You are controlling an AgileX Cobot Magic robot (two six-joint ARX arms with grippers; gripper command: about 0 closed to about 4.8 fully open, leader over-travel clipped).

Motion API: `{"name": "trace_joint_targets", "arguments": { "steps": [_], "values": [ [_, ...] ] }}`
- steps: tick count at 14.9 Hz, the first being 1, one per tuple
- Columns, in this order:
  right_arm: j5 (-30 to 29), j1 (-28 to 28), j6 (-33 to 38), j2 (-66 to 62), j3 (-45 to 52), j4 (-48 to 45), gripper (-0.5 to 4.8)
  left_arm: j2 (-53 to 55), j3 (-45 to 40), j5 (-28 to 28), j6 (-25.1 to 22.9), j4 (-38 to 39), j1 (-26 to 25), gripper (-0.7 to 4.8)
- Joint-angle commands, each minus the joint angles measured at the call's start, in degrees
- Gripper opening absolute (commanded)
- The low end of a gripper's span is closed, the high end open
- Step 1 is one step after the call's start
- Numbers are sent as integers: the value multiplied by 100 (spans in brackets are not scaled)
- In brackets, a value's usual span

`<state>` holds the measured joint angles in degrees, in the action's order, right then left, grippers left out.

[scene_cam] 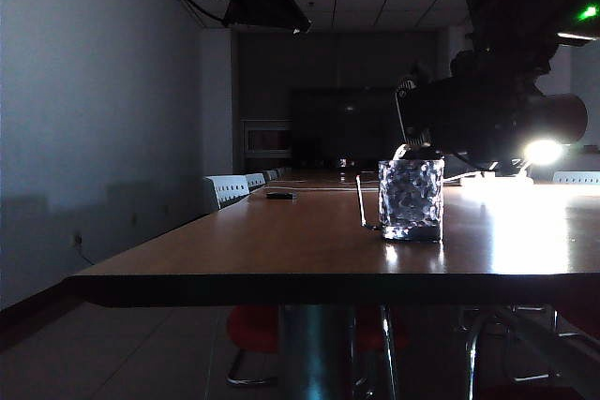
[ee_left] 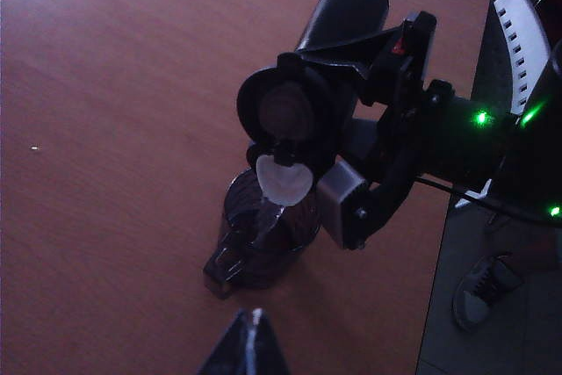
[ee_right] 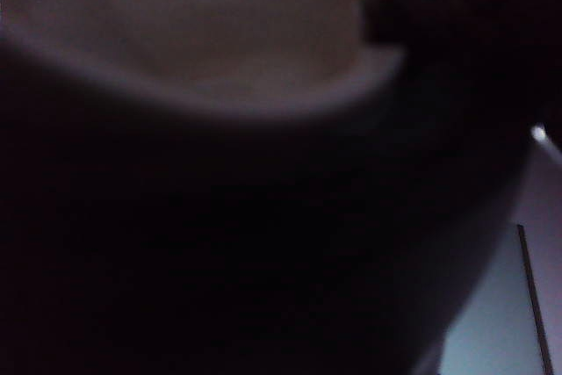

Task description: Pick up the black thermos cup, pour some water from it into the cup, and then put the thermos cup back on the table.

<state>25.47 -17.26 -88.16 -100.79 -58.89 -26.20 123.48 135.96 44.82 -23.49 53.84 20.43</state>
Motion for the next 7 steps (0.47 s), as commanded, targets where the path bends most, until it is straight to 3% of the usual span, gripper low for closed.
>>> {"name": "trace_joint_targets", "arguments": {
  "steps": [1,7],
  "values": [
    [59,-4,-42,79,-68,-411,136,-44,31,184,13,-28,0,-8],
    [59,-4,-87,79,-68,-411,136,-44,31,190,13,-26,0,-8]
  ]
}}
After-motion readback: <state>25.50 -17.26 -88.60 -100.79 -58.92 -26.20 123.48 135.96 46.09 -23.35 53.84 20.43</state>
